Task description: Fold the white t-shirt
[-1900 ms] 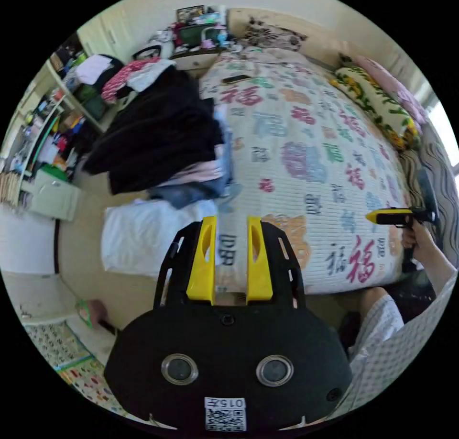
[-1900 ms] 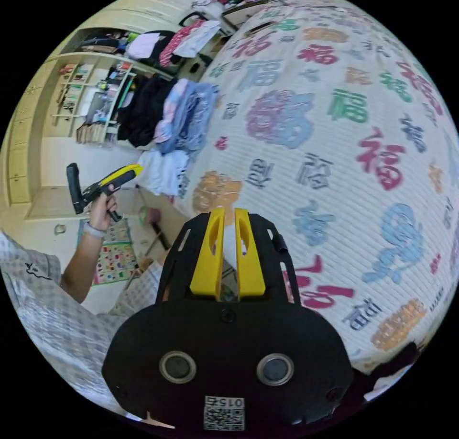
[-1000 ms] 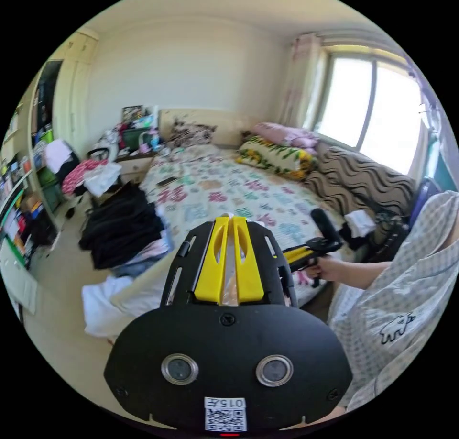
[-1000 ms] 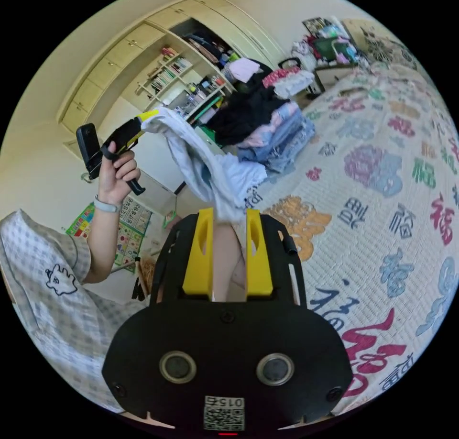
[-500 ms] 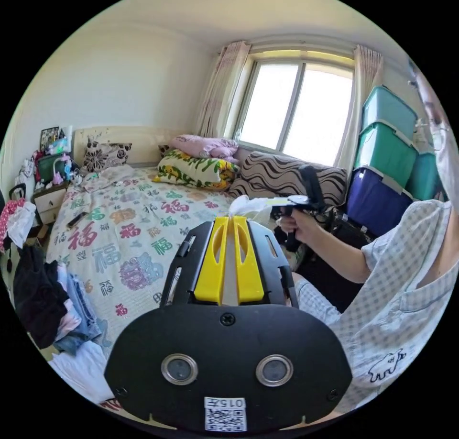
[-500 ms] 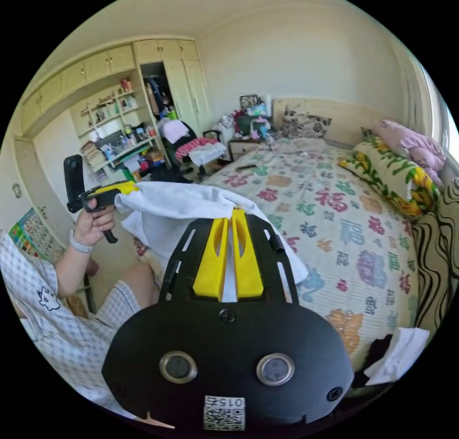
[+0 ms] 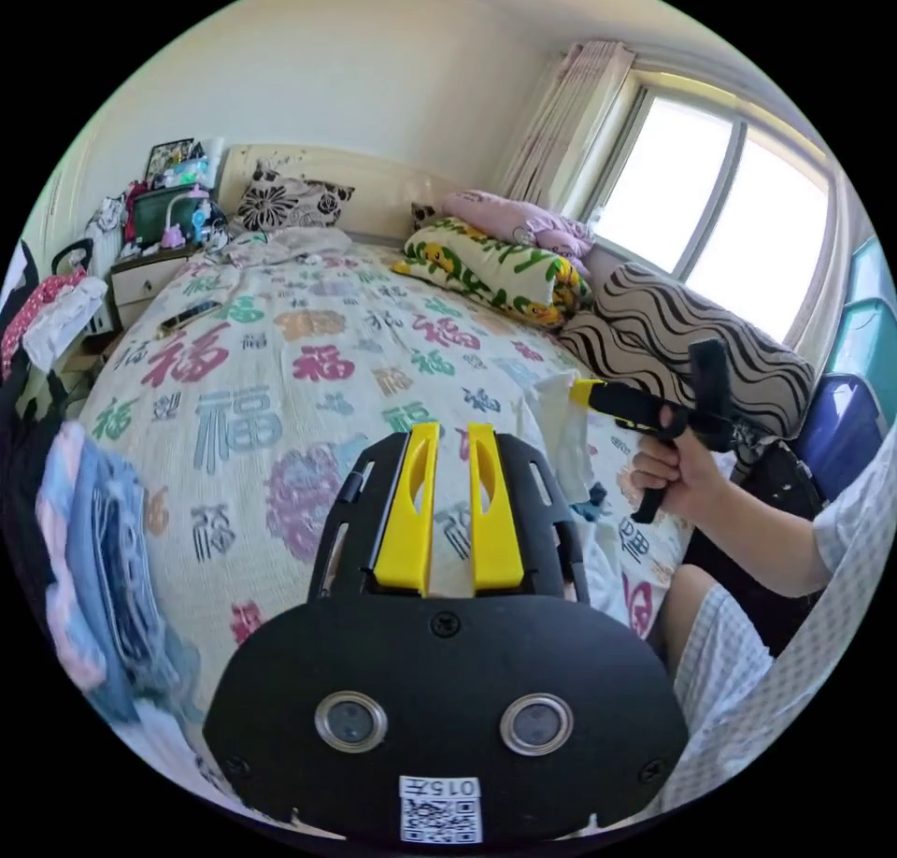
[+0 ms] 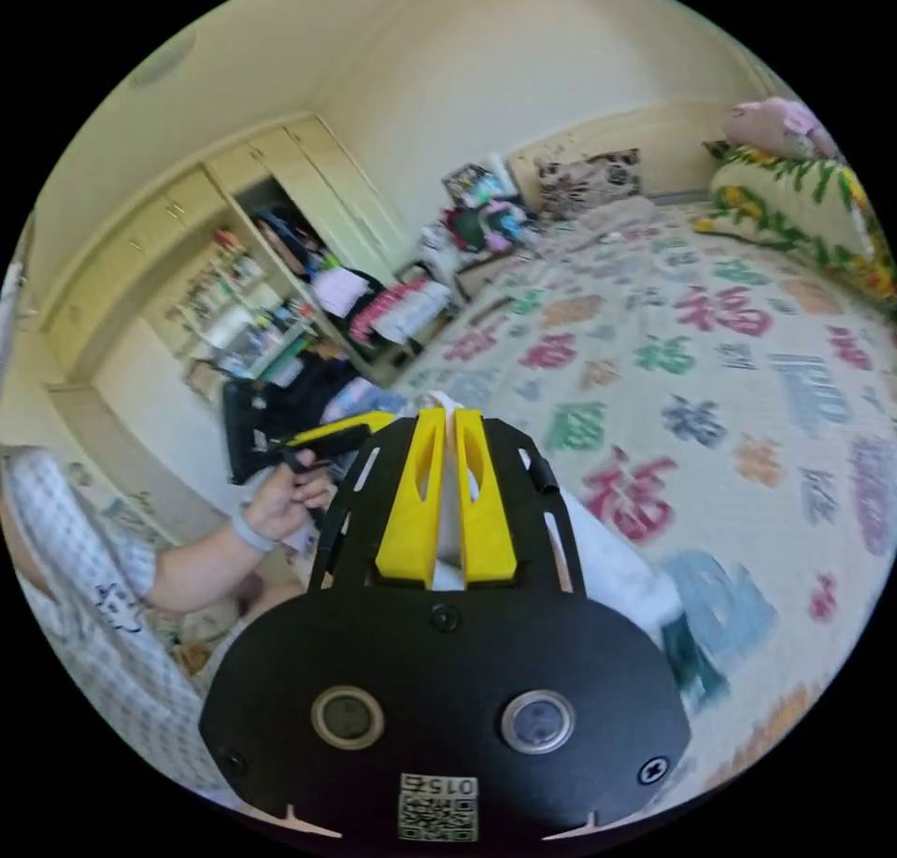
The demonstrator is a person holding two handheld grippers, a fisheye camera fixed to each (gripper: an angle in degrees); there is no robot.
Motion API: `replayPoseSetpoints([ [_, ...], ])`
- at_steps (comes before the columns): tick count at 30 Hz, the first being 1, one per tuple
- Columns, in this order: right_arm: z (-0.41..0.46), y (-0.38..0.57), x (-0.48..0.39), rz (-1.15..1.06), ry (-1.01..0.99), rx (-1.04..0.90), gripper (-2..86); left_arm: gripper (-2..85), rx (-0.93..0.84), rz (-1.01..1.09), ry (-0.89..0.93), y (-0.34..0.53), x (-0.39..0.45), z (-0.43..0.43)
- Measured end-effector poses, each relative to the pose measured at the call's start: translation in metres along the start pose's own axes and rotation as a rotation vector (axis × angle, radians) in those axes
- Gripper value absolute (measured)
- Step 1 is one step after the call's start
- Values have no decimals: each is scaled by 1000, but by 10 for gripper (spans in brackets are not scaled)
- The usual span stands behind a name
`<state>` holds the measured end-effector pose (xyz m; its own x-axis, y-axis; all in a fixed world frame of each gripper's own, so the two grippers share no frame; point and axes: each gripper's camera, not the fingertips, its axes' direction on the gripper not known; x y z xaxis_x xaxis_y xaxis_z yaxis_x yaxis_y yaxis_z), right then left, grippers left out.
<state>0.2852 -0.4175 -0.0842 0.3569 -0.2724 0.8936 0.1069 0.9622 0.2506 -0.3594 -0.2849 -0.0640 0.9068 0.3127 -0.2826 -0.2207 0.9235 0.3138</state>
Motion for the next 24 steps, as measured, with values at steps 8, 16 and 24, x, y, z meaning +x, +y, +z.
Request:
replayPoseSetpoints([
  [8, 13, -12, 33, 91, 46, 98, 18, 84, -111, 62, 139, -51, -58, 66],
  [16, -53, 5, 30, 281, 449, -164, 98, 125, -311, -75, 129, -32, -15, 92],
  [24, -33, 11, 70, 282, 519, -556, 111, 17, -383, -364, -46, -44, -41, 135],
])
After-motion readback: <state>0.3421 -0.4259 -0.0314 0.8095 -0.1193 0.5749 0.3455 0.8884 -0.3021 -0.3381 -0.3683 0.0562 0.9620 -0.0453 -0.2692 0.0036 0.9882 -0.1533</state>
